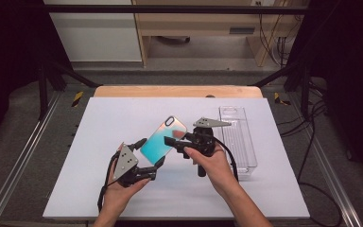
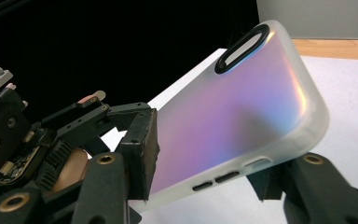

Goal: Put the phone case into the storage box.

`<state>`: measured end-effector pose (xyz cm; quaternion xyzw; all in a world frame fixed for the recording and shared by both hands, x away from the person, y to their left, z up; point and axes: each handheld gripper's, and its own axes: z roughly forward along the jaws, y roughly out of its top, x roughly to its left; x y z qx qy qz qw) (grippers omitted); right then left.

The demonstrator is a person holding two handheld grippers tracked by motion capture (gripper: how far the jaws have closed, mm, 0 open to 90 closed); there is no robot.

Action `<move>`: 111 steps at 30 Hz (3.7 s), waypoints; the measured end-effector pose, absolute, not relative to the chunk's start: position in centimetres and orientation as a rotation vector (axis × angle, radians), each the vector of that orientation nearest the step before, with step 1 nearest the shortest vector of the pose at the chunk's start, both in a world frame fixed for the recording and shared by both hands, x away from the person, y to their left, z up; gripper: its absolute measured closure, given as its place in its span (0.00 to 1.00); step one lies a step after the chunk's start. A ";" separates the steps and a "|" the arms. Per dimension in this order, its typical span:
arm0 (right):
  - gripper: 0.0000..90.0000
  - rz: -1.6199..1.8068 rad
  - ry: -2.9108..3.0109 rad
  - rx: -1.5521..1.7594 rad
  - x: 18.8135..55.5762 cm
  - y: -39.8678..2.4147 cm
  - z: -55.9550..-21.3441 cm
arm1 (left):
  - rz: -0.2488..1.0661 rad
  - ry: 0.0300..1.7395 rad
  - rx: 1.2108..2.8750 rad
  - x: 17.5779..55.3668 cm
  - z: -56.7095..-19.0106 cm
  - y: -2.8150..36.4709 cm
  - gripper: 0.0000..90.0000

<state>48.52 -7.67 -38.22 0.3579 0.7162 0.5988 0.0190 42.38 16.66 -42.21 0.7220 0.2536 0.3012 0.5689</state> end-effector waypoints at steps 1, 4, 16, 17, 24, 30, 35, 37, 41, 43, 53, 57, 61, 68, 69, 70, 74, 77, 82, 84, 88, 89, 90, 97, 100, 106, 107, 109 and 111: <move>0.57 1.860 2.224 1.113 48.5 -7.7 -38.3 | 0.706 0.596 1.697 42.4 -42.2 16.7 0.19; 0.61 1.881 2.219 1.126 48.6 -7.8 -38.3 | 0.701 0.598 1.695 42.5 -42.3 16.8 0.19; 0.77 1.911 2.192 1.150 48.6 -8.3 -38.5 | 0.685 0.597 1.717 42.7 -42.9 16.4 0.19; 0.78 1.917 2.192 1.150 48.6 -8.3 -38.5 | 0.684 0.597 1.720 42.7 -42.9 16.4 0.19; 0.88 1.971 2.197 1.134 48.2 -8.1 -38.4 | 0.691 0.585 1.750 42.8 -43.3 16.3 0.19; 0.90 1.967 2.211 1.097 47.8 -7.8 -38.5 | 0.675 0.593 1.762 43.0 -43.7 16.1 0.19; 0.90 1.927 2.223 1.018 47.4 -7.5 -38.3 | 0.687 0.579 1.771 43.0 -43.7 16.2 0.18; 0.91 1.919 2.221 0.967 47.1 -7.3 -38.1 | 0.685 0.577 1.770 43.0 -43.7 16.2 0.18; 0.91 1.900 2.237 0.913 47.0 -7.2 -37.8 | 0.640 0.581 1.756 43.1 -43.8 16.3 0.18; 0.91 1.887 2.247 0.887 47.0 -7.2 -37.7 | 0.633 0.574 1.760 43.1 -43.9 16.3 0.19; 0.91 1.744 2.303 0.753 47.6 -9.2 -37.7 | 0.540 0.567 1.789 43.6 -44.2 16.8 0.12; 0.91 1.700 2.340 0.687 47.7 -9.7 -37.8 | 0.513 0.549 1.812 43.4 -44.3 16.9 0.11; 0.91 1.668 2.383 0.618 47.6 -10.3 -37.9 | 0.483 0.544 1.829 43.6 -44.0 17.2 0.11; 0.91 1.651 2.440 0.494 47.5 -11.2 -38.0 | 0.474 0.506 1.939 44.0 -43.2 17.0 0.10; 0.91 1.653 2.445 0.478 47.4 -11.3 -38.0 | 0.475 0.505 1.946 43.9 -43.0 16.9 0.10; 0.91 1.655 2.448 0.466 47.3 -11.4 -38.0 | 0.473 0.503 1.952 43.9 -42.8 16.8 0.10; 0.91 1.660 2.454 0.427 47.0 -11.7 -37.9 | 0.450 0.495 1.962 43.8 -42.4 16.6 0.10; 0.91 1.661 2.459 0.407 47.0 -11.9 -37.9 | 0.441 0.486 1.984 43.8 -42.1 16.3 0.10; 0.91 1.668 2.466 0.390 47.0 -12.2 -37.9 | 0.414 0.455 2.017 44.4 -41.6 15.4 0.10; 0.91 1.664 2.466 0.391 47.1 -12.3 -37.9 | 0.398 0.442 2.014 44.8 -41.5 15.1 0.12; 0.91 1.666 2.461 0.392 47.1 -12.5 -37.9 | 0.386 0.430 2.031 45.5 -41.5 14.4 0.15; 0.91 1.667 2.460 0.390 47.1 -12.5 -37.9 | 0.382 0.423 2.032 45.5 -41.5 14.2 0.16; 0.91 1.666 2.460 0.388 47.1 -12.5 -37.9 | 0.383 0.415 2.033 45.6 -41.5 14.1 0.17; 0.91 1.659 2.476 0.349 46.8 -12.2 -37.9 | 0.382 0.363 2.019 45.7 -41.3 13.8 0.27; 0.91 1.656 2.484 0.333 46.7 -11.9 -37.9 | 0.363 0.354 2.006 45.8 -41.3 13.8 0.31; 0.90 1.658 2.499 0.309 46.5 -11.5 -38.0 | 0.344 0.320 2.024 45.8 -41.4 13.7 0.41; 0.90 1.658 2.501 0.305 46.5 -11.5 -38.0 | 0.341 0.315 2.027 45.8 -41.4 13.7 0.42; 0.91 1.660 2.503 0.298 46.5 -11.4 -38.0 | 0.330 0.303 2.032 45.7 -41.5 13.7 0.46; 0.91 1.660 2.507 0.290 46.4 -11.3 -38.1 | 0.317 0.290 2.034 45.7 -41.5 13.6 0.47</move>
